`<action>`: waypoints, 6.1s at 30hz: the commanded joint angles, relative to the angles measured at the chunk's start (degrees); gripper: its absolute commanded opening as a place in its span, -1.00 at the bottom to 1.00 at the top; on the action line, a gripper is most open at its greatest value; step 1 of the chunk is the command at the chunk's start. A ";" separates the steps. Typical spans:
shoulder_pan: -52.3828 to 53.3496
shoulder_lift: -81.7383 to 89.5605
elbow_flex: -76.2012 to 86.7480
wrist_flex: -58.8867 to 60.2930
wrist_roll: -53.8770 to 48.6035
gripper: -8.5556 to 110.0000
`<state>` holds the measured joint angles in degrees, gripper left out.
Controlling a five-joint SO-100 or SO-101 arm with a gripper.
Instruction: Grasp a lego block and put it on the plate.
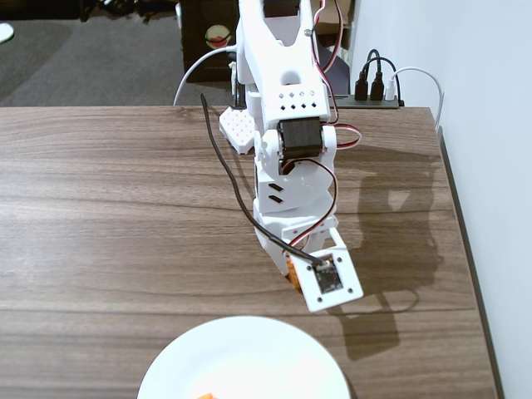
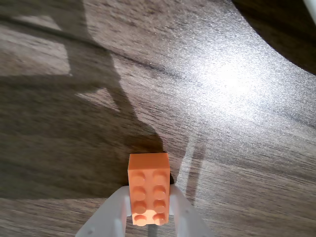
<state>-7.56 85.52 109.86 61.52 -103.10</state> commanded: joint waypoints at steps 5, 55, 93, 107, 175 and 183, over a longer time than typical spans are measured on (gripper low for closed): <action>0.09 1.58 -1.05 0.26 0.53 -0.75; 9.40 -6.15 -34.28 -4.04 15.47 -0.75; 10.81 -19.60 -40.17 -3.08 16.70 -0.47; 10.02 -12.30 -37.27 1.93 19.60 -0.48; 8.09 82.35 54.14 -5.10 93.34 -0.84; 9.32 91.67 56.07 1.32 96.33 -0.84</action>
<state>1.76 174.90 165.85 61.26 -7.73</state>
